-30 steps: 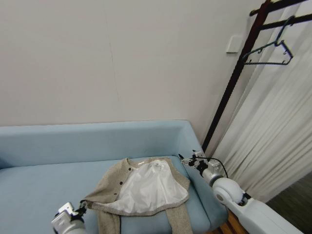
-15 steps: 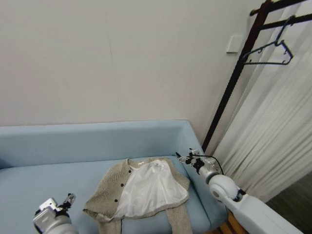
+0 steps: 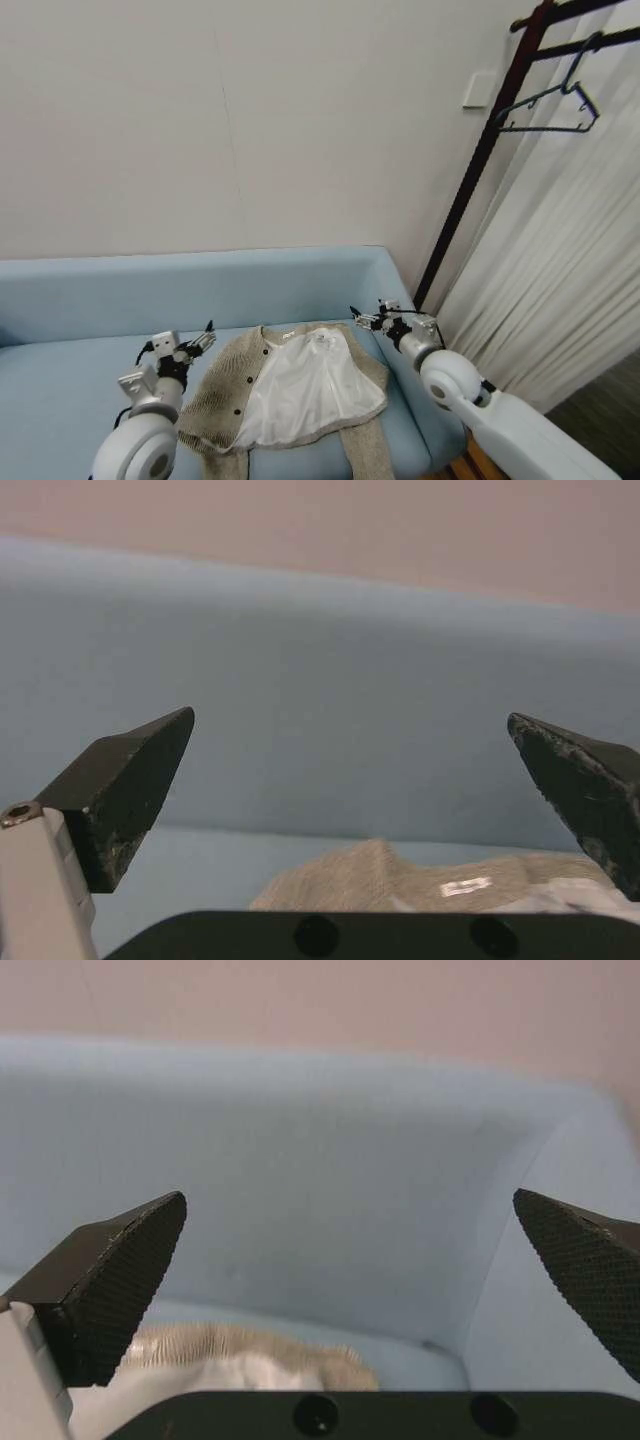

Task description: Pick up the clothes from the sofa and hang them on the clothes hanger.

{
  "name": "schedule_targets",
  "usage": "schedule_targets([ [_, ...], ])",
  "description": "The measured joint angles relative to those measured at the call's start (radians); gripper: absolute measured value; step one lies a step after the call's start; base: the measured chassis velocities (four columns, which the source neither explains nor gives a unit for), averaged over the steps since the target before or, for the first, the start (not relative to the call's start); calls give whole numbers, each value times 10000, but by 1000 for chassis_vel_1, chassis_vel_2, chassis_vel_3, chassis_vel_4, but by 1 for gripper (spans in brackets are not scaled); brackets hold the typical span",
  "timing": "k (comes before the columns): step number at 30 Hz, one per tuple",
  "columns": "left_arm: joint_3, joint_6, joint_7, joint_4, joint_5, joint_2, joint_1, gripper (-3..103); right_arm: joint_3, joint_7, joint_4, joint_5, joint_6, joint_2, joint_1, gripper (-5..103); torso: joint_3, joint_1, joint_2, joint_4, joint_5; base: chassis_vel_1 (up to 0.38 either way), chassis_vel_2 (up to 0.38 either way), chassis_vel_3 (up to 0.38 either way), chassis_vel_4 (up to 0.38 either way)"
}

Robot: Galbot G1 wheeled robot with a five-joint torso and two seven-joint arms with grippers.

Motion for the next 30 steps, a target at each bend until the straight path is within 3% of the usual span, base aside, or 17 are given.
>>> schedule_targets([
  [2,-184,-172,685,-2,-6,288,-88,100,382,222,373,281,-170,-164,148,100,-1,-1,1,-6,0,0,0,0,0],
  [4,-216,-211,826,0,-5,336,-105,100,440,259,431,327,-197,-190,181,100,-1,0,1,-6,0,0,0,0,0],
  [6,-626,-344,2017,35,59,978,-484,100,1087,889,1196,1039,-654,-577,1159,100,-2,-1,2,-6,0,0,0,0,0],
  [8,-808,301,1961,-191,-141,1272,-1158,100,788,2050,1541,2049,-1070,-966,2977,100,-1,-1,2,-5,-2,0,0,0,0],
  [10,-868,442,1940,-275,-231,1301,-1296,100,604,2358,1544,2327,-1148,-1049,3493,100,-1,-1,1,-3,-2,0,0,0,0],
  [11,-1118,784,1934,-576,-580,1386,-1557,100,273,3022,1439,2986,-1293,-1232,4829,100,0,1,1,1,-4,0,0,0,0],
  [12,-1304,938,1936,-769,-786,1454,-1606,100,172,3145,1242,3206,-1394,-1351,5575,100,-1,0,2,0,-5,0,0,0,0],
  [16,-1874,1083,2215,-1247,-1191,1634,-1451,100,-94,2855,663,2966,-1587,-1740,6773,100,-1,-1,1,-1,0,0,0,0,0],
  [17,-1939,871,2261,-1311,-1253,1735,-1380,100,-229,2740,405,2879,-1617,-1846,7152,100,-1,-3,2,-4,3,0,0,0,0],
  [20,-1627,459,1790,-1251,-1346,1993,-1604,100,-885,2627,-364,2665,-1723,-1870,8234,100,-2,-5,2,-9,2,0,0,0,0],
  [24,-1085,500,1342,-1143,-1738,2373,-2386,100,-2351,2749,-1835,2468,-2178,-1300,10835,100,0,-2,1,-6,-1,0,0,0,0],
  [30,-1060,607,1111,-1158,-1797,2500,-1849,100,-3332,3466,-3275,3241,-3059,-501,13010,100,0,-2,1,-2,-1,0,0,0,0],
])
